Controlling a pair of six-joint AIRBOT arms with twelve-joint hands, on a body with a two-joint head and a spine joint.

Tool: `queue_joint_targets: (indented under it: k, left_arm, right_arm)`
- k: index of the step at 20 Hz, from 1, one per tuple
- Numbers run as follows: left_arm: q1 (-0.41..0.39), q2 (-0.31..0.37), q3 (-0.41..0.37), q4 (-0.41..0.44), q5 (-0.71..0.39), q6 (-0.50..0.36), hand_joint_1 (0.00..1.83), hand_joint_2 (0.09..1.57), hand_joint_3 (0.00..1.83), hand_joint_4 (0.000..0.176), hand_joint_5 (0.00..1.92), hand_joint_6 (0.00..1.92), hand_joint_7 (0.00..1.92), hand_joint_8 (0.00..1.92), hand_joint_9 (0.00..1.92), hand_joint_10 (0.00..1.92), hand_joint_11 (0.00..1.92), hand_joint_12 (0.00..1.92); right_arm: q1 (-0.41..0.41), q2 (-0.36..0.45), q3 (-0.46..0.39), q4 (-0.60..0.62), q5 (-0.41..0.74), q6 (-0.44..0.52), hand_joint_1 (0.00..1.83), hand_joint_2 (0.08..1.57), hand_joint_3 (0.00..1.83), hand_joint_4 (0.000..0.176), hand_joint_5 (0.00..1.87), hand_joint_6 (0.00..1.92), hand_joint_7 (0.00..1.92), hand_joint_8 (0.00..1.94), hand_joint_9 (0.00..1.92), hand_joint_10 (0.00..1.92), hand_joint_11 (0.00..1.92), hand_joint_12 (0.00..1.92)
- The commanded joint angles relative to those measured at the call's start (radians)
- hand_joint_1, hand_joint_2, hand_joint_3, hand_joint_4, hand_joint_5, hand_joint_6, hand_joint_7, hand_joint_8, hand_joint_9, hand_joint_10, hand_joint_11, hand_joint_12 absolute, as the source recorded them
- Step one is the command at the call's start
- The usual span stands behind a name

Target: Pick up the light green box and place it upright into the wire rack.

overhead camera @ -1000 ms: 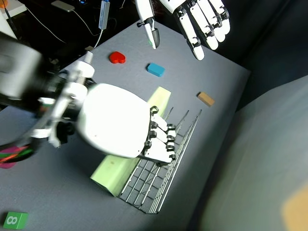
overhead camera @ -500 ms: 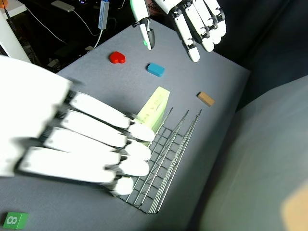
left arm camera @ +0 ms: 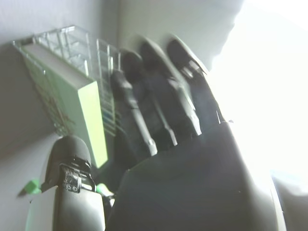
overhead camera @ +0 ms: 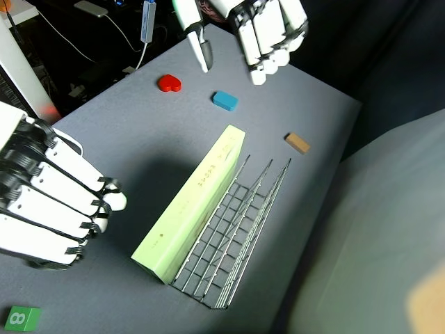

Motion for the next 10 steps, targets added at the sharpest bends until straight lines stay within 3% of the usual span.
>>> queue_joint_targets:
  k: [1, 2, 3, 6, 10]
  left_arm:
    - [-0.009, -0.008, -0.005, 0.080, -0.031, -0.005, 0.45, 1.24, 0.00, 0.000, 0.59, 1.81, 0.68, 1.83, 0.78, 1.89, 0.87, 1.90]
    - [-0.004, -0.012, -0.008, 0.080, -0.031, -0.015, 0.58, 1.24, 0.00, 0.000, 0.75, 1.92, 0.86, 1.92, 0.97, 1.92, 1.09, 1.92]
    - [0.003, -0.012, -0.014, 0.080, -0.030, -0.026, 0.58, 1.24, 0.00, 0.000, 0.75, 1.92, 0.86, 1.92, 0.97, 1.92, 1.09, 1.92]
    - [0.015, -0.012, -0.029, 0.081, -0.030, -0.041, 0.67, 1.29, 0.01, 0.000, 1.13, 1.92, 1.21, 1.92, 1.26, 1.92, 1.37, 1.92]
    - [0.023, -0.013, -0.042, 0.101, -0.026, -0.083, 0.67, 1.32, 0.01, 0.000, 1.19, 1.92, 1.27, 1.92, 1.34, 1.92, 1.46, 1.92]
  right_arm:
    - [0.007, -0.003, -0.002, -0.053, -0.033, 0.005, 0.64, 1.29, 0.00, 0.000, 0.75, 1.90, 0.80, 1.93, 1.02, 1.92, 1.28, 1.92]
    - [0.003, -0.007, -0.002, -0.053, -0.033, 0.004, 0.65, 1.34, 0.01, 0.000, 0.89, 1.92, 0.94, 1.94, 1.13, 1.92, 1.46, 1.92]
    - [-0.001, -0.011, -0.002, -0.053, -0.033, 0.002, 0.65, 1.34, 0.01, 0.000, 0.89, 1.92, 0.94, 1.94, 1.13, 1.92, 1.46, 1.92]
    - [-0.005, -0.018, -0.002, -0.053, -0.027, -0.005, 0.71, 1.45, 0.02, 0.000, 1.07, 1.92, 1.22, 1.94, 1.50, 1.92, 1.73, 1.92]
    - [-0.004, -0.023, -0.002, -0.056, -0.027, -0.012, 0.84, 1.44, 0.00, 0.000, 1.11, 1.92, 1.28, 1.94, 1.55, 1.92, 1.75, 1.92]
